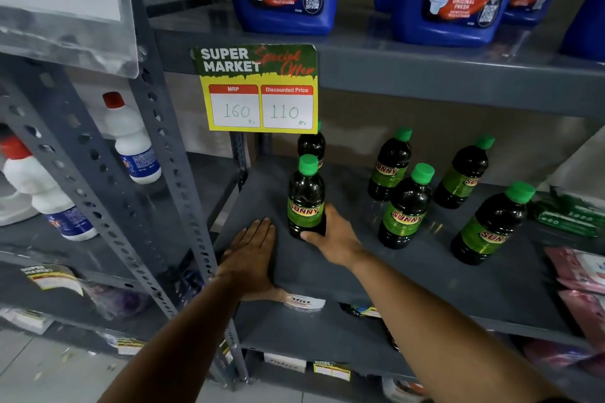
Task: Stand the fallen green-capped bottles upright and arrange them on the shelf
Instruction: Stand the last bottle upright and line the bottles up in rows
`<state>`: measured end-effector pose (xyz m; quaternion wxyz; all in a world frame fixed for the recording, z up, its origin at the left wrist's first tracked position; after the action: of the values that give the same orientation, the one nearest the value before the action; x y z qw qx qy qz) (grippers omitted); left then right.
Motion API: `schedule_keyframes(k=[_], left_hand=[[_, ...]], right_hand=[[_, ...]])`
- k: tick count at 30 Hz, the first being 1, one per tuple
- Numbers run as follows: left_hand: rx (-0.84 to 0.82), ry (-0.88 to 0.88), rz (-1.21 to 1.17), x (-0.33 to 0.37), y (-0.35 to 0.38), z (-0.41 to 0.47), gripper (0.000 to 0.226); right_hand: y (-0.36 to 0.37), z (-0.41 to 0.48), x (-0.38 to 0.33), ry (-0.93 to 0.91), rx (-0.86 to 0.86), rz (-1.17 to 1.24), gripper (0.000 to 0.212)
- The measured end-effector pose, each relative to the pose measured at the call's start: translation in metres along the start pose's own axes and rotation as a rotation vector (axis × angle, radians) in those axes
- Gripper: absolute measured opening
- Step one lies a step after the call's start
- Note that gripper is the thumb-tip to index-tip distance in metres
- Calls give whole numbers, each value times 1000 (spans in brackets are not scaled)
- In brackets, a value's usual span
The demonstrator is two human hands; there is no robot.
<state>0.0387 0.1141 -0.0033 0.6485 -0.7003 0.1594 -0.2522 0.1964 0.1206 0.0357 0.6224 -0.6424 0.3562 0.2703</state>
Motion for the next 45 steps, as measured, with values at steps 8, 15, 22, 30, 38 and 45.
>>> schedule_keyframes(k=[8,15,22,30,38,45], left_hand=[[-47,-24,55,-2,3,4,146],[-61,-25,48,-5,8,6,149],[-67,-21,61,-6,10,4,149],[-1,29,29,-6,8,2,150],[-39,33,29,-6,10,5,151],[-27,24,16,-6,8,3,152]], right_hand=[[28,-66,5,-45,-83,-19,69],[29,-73,-1,-43,-102,-26,70],[29,-70,-1,-21,-92,-40,71],[-79,-114,42,-14,859,214,89],[-145,-50,96,230,578,219,97],[-130,-64,96,234,538,215,72]])
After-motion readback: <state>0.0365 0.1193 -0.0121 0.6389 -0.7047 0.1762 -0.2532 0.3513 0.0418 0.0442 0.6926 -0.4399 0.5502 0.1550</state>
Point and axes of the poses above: each hand's wrist, its own z-axis towards the middle knuckle, its own y-axis out of the palm, x = y × z, the point moved 10 cm from there along z, towards the middle knuckle, and after that the axes turned 6 degrees about y, right-handed, at the moved point
